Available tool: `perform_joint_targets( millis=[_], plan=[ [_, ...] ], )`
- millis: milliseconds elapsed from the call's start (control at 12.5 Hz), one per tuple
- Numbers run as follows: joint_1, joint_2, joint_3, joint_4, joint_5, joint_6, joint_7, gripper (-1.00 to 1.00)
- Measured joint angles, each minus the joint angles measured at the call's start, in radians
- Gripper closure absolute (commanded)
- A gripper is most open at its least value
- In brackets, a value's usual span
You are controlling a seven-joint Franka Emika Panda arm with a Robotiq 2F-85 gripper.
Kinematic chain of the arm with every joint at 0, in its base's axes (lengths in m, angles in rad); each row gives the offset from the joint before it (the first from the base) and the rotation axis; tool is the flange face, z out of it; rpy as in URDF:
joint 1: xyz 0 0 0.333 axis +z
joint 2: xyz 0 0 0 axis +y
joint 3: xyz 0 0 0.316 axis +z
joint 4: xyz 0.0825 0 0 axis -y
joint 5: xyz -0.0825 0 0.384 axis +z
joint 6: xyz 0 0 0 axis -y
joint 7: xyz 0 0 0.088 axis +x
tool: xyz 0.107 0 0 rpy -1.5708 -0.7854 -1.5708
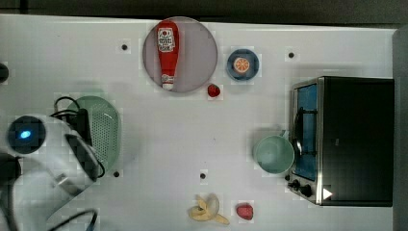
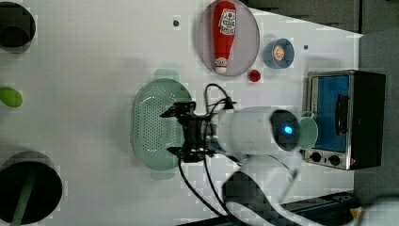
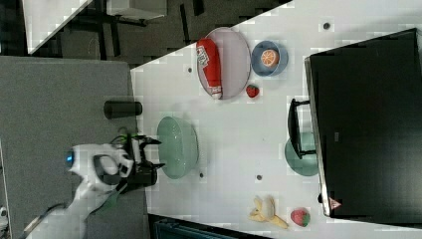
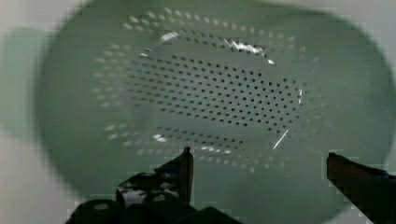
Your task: Drag strainer left to right.
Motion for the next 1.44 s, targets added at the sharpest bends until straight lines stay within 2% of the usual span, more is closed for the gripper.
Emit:
perform_joint_targets(
  millis=[240, 400, 480, 640, 880, 1440],
  plan=[
    [0.008, 0.137, -0.042, -0.012, -0.064, 0.094, 0.013, -1.0],
    [0.007, 0.165, -0.071, -0.035, -0.065, 0.135, 0.026, -1.0],
    [0.026, 0.175, -0.105, -0.035, -0.069, 0.165, 0.026, -1.0],
    [0.057, 0.176, -0.17, -0.037, -0.079, 0.179, 0.032, -1.0],
    [0.034, 0.175, -0.176, -0.051, -0.095, 0.225, 0.035, -1.0],
    [0.034, 0.132, -0.222, -0.084, -0.093, 0.239, 0.04, -1.0]
  ],
)
